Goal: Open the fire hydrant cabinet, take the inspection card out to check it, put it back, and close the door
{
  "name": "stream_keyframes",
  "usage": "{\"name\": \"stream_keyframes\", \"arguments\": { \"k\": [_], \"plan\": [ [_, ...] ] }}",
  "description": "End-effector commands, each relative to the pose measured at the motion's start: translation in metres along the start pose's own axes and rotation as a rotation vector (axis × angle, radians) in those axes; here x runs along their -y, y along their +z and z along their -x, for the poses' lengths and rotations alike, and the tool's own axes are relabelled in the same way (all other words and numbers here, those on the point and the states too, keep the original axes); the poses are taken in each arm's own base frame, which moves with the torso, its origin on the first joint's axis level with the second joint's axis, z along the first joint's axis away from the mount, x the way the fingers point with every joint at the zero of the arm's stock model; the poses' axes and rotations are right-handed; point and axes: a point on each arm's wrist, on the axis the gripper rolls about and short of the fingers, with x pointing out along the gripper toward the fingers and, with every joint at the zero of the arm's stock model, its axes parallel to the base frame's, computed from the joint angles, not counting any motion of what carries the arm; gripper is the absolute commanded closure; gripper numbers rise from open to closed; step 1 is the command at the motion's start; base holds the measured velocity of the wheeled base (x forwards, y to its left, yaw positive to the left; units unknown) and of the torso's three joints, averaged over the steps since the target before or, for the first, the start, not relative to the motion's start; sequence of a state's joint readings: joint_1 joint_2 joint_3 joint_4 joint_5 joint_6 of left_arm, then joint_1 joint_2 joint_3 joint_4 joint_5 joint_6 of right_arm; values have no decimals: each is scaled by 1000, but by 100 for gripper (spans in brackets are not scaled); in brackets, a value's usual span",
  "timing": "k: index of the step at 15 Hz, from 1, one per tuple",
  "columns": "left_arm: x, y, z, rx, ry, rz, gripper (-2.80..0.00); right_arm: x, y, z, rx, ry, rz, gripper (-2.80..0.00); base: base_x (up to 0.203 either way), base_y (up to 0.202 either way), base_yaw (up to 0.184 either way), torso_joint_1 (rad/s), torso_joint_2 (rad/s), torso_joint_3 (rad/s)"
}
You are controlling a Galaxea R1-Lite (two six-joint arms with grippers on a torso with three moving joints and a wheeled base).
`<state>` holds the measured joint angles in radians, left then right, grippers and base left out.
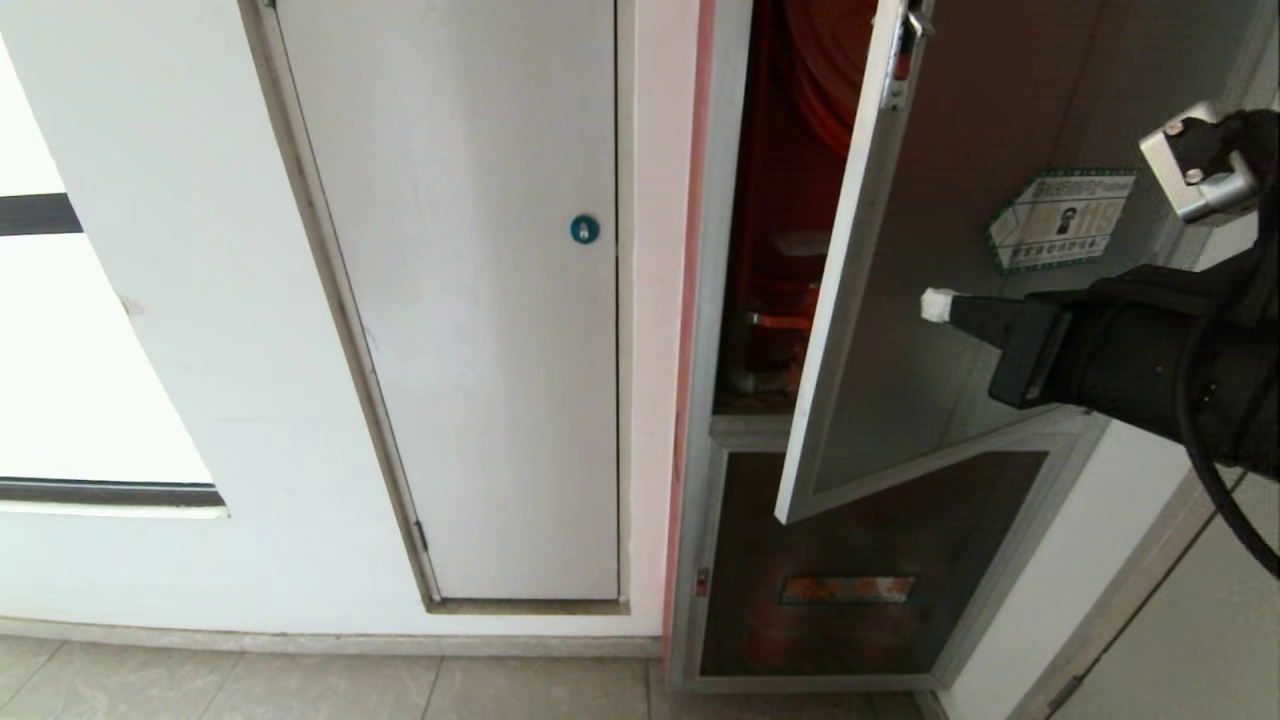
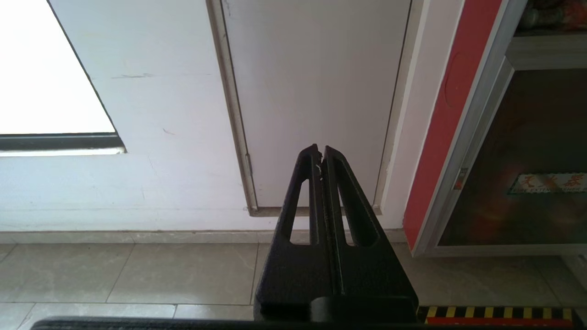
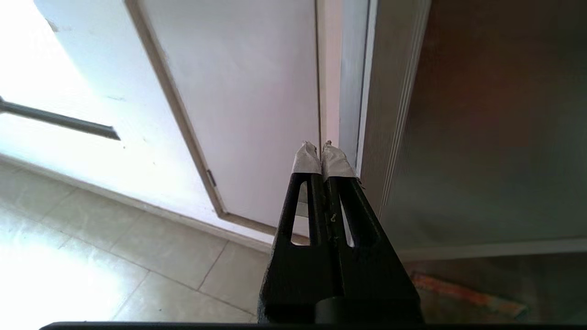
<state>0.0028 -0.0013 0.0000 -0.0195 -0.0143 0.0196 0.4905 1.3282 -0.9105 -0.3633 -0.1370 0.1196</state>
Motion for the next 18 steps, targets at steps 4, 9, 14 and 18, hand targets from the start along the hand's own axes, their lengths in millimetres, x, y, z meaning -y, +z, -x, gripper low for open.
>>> {"name": "stream_keyframes", "arguments": {
  "k": [4, 9, 14, 18],
  "plan": [
    [0, -2, -1, -7, 1, 0, 0, -12, -14, -23, -20, 17, -28, 0, 0, 0, 0, 0, 0, 0],
    [0, -2, -1, -7, 1, 0, 0, -43, -35, -67, 80, -134, -42, 0, 0, 0, 0, 0, 0, 0],
    [0, -2, -1, -7, 0, 0, 0, -56, -37, -111, 280, -366, -30, 0, 0, 0, 0, 0, 0, 0],
    [0, -2, -1, -7, 0, 0, 0, -64, -24, -138, 475, -458, 8, 0, 0, 0, 0, 0, 0, 0]
  ]
}}
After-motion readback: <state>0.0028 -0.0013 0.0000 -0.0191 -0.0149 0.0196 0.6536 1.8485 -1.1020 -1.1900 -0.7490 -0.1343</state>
